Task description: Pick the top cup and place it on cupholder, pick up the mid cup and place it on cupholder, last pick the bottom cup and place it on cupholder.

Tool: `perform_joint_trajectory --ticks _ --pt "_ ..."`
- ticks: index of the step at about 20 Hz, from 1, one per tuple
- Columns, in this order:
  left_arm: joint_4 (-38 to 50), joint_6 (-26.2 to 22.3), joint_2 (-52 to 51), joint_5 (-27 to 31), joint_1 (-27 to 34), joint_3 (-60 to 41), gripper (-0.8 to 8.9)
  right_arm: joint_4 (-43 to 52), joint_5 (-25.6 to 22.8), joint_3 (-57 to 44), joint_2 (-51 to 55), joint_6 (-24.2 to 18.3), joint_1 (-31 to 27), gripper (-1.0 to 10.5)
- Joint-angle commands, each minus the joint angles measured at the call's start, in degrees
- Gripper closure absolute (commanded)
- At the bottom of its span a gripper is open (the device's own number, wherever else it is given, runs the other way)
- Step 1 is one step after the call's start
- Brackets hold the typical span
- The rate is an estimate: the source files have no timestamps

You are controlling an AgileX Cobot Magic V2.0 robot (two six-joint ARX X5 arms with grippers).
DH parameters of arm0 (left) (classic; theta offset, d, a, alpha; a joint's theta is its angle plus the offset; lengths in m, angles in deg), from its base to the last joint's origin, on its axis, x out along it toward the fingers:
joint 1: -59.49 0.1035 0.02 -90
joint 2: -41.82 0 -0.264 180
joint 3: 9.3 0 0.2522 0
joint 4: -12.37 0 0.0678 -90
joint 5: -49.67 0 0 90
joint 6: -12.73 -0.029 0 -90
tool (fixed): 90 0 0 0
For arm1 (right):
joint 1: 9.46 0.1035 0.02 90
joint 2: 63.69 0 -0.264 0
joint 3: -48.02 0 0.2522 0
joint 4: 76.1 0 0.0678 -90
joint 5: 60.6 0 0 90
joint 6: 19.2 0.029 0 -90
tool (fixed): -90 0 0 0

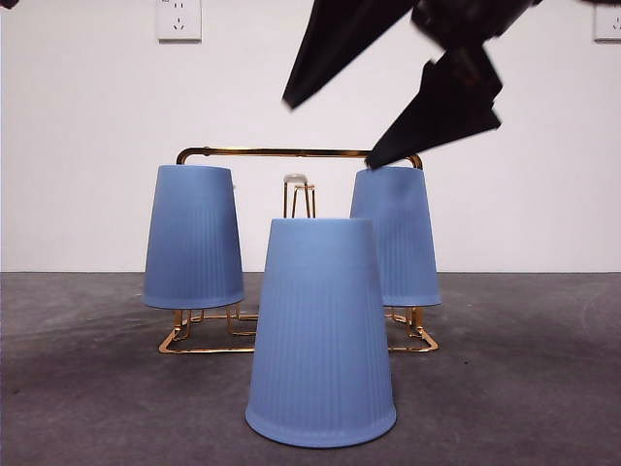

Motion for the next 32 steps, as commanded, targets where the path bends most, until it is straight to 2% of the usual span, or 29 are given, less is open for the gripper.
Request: perform_joint_trajectory --ticks 1,12,13,16,20,25,32 --pt "-0.1 0.1 0.2 -0.1 -0.3 0.9 3.78 0.7 -2.3 0.2 -3.2 0.6 1.7 3.8" --pt "0.0 0.1 0.2 -0.1 -0.3 0.9 3.78 1.1 -4.0 0.2 -12.2 0.4 4.2 3.7" --pt "0.0 0.1 0.2 -0.1 -0.3 0.9 3.78 1.1 -4.0 0.2 -12.4 0.4 4.2 3.8" --pt "0.0 0.0 0.2 -0.1 -0.3 0.9 3.78 0.7 -4.0 0.2 -12.4 0.4 4.2 5.3" --pt "0.0 -0.2 0.2 -0.1 -0.3 0.9 3.78 0.3 -3.7 0.3 -12.3 0.4 4.2 5.4" --pt "0.0 -0.1 0.2 -0.1 -0.3 0.9 3.78 0.5 -3.8 0.3 -10.0 0.4 4.2 6.8" --pt "0.0 -0.1 0.2 -0.1 -0.3 0.9 3.78 -0.5 -5.0 3.7 -4.7 0.5 4.2 6.8"
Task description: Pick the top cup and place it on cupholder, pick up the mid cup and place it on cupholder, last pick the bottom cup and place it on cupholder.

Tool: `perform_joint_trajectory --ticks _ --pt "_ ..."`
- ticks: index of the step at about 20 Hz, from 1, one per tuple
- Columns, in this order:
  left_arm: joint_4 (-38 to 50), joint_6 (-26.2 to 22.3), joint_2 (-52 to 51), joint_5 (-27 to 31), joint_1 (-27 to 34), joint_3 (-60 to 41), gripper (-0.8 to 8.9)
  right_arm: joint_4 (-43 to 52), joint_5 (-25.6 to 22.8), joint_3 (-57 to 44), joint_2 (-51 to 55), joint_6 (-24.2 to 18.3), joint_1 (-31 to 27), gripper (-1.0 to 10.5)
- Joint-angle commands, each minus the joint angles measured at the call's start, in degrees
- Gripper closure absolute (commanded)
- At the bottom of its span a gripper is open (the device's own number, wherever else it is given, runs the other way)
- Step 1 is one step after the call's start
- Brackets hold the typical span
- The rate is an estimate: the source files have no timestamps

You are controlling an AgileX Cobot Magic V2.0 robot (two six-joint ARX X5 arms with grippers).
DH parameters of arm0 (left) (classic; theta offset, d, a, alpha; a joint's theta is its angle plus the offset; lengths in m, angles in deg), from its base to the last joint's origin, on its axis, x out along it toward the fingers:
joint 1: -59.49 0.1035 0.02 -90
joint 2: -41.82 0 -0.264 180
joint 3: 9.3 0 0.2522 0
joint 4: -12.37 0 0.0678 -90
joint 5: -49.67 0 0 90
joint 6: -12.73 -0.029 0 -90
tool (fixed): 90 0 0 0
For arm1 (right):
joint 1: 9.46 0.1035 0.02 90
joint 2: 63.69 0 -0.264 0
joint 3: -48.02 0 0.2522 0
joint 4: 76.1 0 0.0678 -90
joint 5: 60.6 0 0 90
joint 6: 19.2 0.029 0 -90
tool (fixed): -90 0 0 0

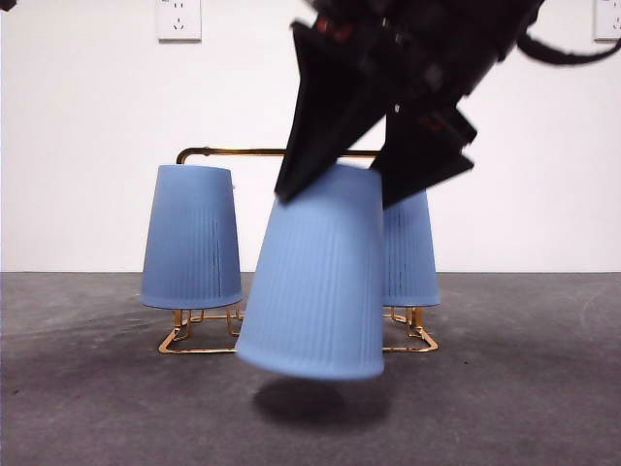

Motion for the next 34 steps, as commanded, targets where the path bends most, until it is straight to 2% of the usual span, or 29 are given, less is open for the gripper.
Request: perform_joint_trajectory --ticks 1,5,9,17,25,34 --pt "0.4 -0.2 0.2 -0.1 -0.3 0.9 3.78 -0.8 -0.7 5.1 1.5 0.2 0.7 6.8" --pt "0.4 -0.4 0.3 -0.1 -0.3 0.9 3.78 -6.3 -4.5 15.4 2.0 -2.0 0.6 6.8" --pt "0.4 -0.6 0.3 -0.1 -0.3 0.9 3.78 -6.6 -9.5 22.2 1.5 -4.6 -0.3 6.8" --pt "0.3 -0.6 0.3 -0.1 -0.3 0.9 3.78 -3.3 -9.2 24.7 -8.1 -4.9 -4.2 6.8" --pt "0.3 -0.6 0.3 -0.1 -0.3 0.9 3.78 -0.7 -7.7 24.7 -17.4 -5.7 -4.8 6.7" --pt "0.3 -0.6 0.3 -0.1 -0.3 0.9 3.78 -1.7 -7.9 24.7 -20.2 -6.1 -5.5 5.3"
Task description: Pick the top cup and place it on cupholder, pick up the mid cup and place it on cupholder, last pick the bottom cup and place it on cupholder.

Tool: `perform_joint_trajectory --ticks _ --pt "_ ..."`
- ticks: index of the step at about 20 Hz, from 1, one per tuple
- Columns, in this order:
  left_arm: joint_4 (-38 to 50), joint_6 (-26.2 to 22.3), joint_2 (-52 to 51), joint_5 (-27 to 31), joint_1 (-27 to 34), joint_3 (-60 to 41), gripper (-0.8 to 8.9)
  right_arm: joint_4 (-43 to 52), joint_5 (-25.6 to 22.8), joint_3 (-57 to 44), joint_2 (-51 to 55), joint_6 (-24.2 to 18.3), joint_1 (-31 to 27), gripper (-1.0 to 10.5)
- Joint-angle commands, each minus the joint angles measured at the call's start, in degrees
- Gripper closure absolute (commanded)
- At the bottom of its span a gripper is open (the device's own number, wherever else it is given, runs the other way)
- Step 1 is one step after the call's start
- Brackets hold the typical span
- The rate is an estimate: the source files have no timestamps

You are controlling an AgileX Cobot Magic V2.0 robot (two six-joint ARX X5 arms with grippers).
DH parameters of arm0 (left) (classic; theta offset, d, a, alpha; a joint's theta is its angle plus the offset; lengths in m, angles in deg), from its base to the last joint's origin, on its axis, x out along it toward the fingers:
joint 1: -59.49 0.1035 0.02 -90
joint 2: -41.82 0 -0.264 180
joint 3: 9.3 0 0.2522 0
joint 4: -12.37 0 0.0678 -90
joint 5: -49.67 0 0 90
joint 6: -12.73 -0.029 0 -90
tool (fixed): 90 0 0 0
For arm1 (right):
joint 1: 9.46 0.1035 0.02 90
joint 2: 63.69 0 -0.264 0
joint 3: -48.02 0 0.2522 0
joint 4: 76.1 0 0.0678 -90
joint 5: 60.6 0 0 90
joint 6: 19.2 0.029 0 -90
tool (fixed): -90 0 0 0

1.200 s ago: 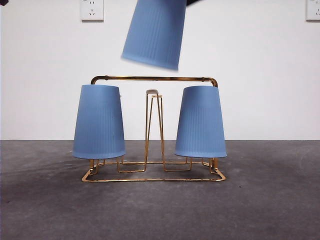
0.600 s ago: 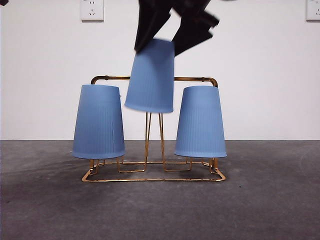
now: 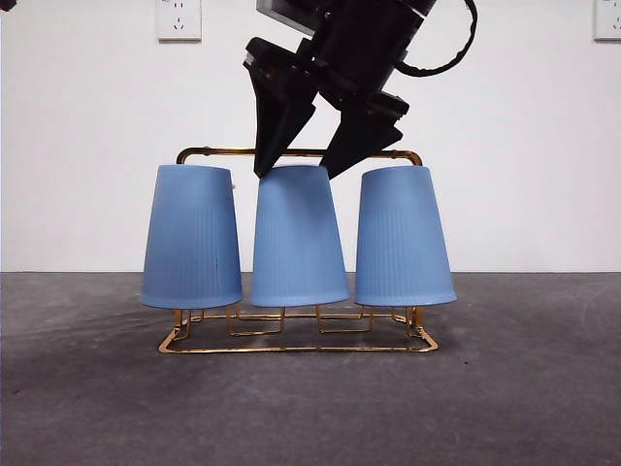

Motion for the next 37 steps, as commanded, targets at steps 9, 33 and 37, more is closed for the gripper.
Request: perform_joint_trajectory --ticks 9,33,37 --pt "0.3 -0.5 0.3 -0.1 -0.3 0.9 3.78 -0.9 -0.1 1.1 6.1 -0.7 0.5 5.1" --pt "-0.5 -0.5 0.3 -0.1 -0.3 0.9 3.92 -4.6 5.9 -32.4 51.1 8.4 0.6 5.2" --pt "-1.0 -0.6 0.3 -0.1 -0.3 0.9 7.95 -4.7 5.7 -32.4 51.1 8.5 0.6 9.3"
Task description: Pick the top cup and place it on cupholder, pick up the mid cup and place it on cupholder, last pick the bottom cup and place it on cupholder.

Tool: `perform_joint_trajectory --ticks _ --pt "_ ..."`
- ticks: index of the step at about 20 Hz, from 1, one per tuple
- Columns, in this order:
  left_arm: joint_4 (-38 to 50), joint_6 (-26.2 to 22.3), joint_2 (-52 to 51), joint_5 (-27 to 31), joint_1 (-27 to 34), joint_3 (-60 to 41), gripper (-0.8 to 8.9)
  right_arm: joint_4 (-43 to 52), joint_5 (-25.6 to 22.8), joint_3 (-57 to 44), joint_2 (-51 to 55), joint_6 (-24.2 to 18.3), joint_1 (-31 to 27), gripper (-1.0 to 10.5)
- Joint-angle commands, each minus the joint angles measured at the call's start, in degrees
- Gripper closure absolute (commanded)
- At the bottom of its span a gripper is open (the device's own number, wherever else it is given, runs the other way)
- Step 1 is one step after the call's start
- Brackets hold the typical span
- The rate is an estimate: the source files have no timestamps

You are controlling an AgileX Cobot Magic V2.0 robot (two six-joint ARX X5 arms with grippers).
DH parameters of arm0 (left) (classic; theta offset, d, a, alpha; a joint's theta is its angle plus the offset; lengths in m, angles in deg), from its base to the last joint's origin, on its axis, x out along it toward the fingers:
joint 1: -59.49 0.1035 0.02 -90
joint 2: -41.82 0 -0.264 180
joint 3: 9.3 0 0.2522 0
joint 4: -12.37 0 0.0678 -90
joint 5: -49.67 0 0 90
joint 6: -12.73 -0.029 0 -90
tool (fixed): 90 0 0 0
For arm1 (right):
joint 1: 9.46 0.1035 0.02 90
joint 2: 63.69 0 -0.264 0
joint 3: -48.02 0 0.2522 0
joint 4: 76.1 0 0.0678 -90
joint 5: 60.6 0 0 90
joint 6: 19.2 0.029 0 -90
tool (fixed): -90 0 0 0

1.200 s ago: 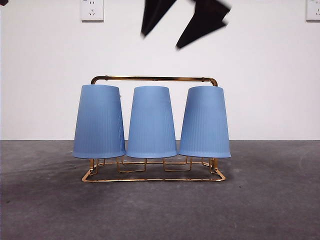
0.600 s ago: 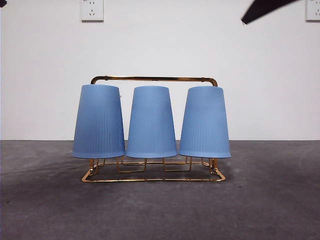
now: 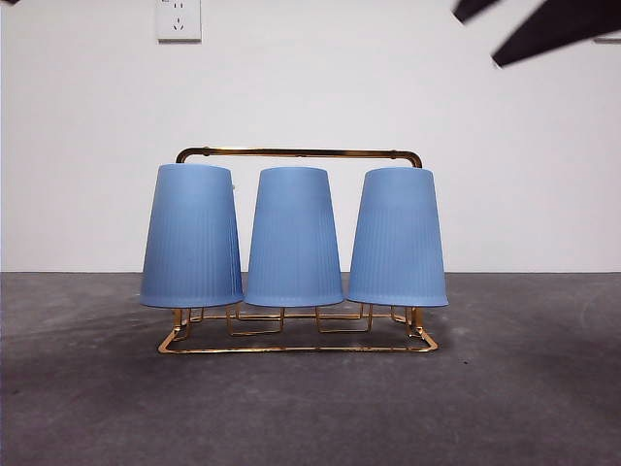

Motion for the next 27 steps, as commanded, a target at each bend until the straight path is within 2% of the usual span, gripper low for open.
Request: perform_joint_trajectory --ticks 1,15,16,18,19,21,23,25,27 --pt "0.1 -0.5 0.3 -0.1 -0.3 0.9 7.97 0.4 -0.1 0.3 -0.3 0.6 0.5 9.3" --pt "0.3 -0.5 0.2 -0.1 -0.3 0.9 7.95 0.5 0.0 0.3 -0.2 0.5 0.5 9.3" --pt "0.2 -1.4 0.2 0.0 -0.3 0.9 7.95 0.5 0.0 0.3 -0.2 0.5 0.5 9.3" --pt "2.1 -8.3 -1.2 2.4 0.6 0.7 7.95 0.5 0.0 0.3 -0.2 0.5 0.5 9.3" --pt "6.5 -12.9 -2.3 4.3 2.5 0.3 7.95 0.5 0.0 0.3 -0.2 0.5 0.5 9.3" --pt "18.0 -19.3 -5.2 4.5 8.2 -2.1 7.95 0.5 0.0 0.3 -0.2 0.5 0.5 9.3" --pt "28.4 -21.3 -9.2 4.5 15.3 -6.8 7.95 0.5 0.0 0.3 -0.2 0.5 0.5 9.3" --pt "35.9 -21.3 -13.7 4.5 22.8 -12.9 7.95 0.5 0.0 0.3 -0.2 0.5 0.5 9.3" --pt "40.6 -21.3 -17.3 4.5 27.3 -18.2 7.95 0.5 0.0 0.3 -0.2 0.5 0.5 9.3"
